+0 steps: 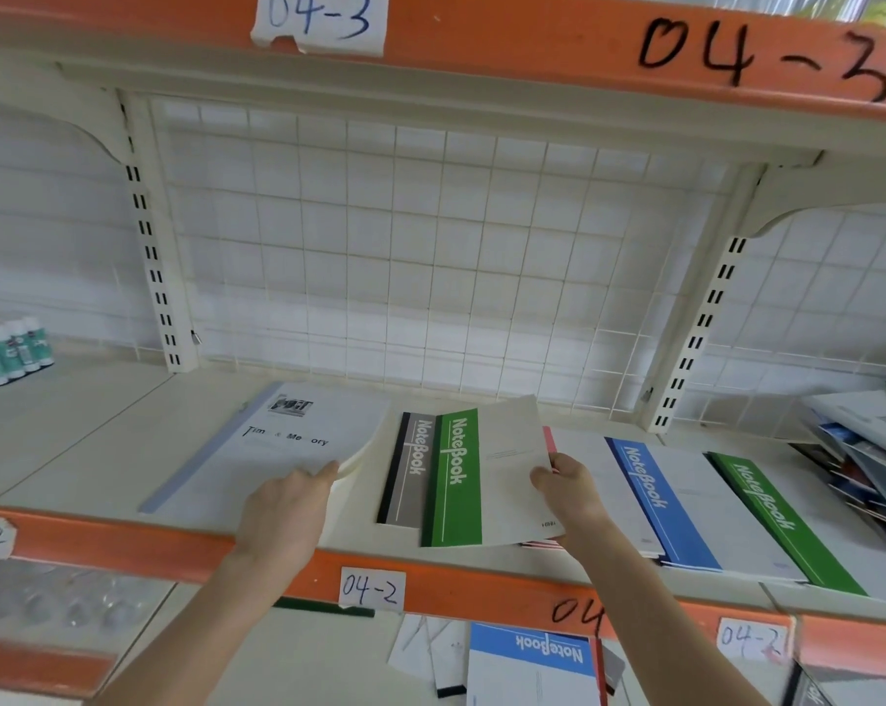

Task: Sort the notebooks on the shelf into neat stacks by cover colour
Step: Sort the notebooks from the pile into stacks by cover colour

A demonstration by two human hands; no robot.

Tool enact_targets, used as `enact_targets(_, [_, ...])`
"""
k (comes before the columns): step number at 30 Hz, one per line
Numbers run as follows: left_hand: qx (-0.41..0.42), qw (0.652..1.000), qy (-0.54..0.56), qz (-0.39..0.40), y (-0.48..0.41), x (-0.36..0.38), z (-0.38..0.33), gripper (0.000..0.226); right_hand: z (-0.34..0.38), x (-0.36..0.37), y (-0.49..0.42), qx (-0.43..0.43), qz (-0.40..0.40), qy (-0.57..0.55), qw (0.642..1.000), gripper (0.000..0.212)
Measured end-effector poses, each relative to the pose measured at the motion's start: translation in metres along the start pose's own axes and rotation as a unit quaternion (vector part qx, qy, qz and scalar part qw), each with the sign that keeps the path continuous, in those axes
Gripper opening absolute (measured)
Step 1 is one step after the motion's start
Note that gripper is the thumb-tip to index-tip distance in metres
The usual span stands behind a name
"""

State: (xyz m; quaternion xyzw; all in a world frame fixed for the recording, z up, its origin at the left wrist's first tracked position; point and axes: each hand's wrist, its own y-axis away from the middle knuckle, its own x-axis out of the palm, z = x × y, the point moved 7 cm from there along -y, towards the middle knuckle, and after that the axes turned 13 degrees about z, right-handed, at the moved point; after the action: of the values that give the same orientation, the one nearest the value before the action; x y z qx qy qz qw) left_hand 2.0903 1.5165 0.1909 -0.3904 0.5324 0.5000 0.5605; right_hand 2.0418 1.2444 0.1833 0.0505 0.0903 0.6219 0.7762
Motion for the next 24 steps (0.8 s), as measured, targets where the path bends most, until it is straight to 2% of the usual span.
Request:
enact_targets(9, [-0.059,0.994,0.081,0.043,-0.013,0.019,0.049,0.052,-0.002,0.000,0.001,0.006,0.005,-0.003,1.000,0.021])
enact_targets(12, [-0.024,0.992,0.109,0.054,-0.014,0.020,0.037,0.030,-0.001,0.001,0.002,0.008,0.005,-0.017,1.000,0.021])
enact_targets(17, [0.074,0.982,0.172,0.020,-0.013,0.006,-0.015,0.041,0.003,-0.017,0.008,0.005,-0.027,-0.048,0.998,0.020])
enact_targets(19, [0.121,0.980,0.161,0.004,-0.014,-0.001,-0.041,0.042,0.002,-0.030,0.011,0.011,-0.042,-0.056,0.997,0.019])
enact_targets(24, [0.175,0.971,0.152,0.051,-0.019,0.002,-0.088,0.049,-0.003,-0.066,0.024,0.022,-0.103,-0.076,0.992,0.022])
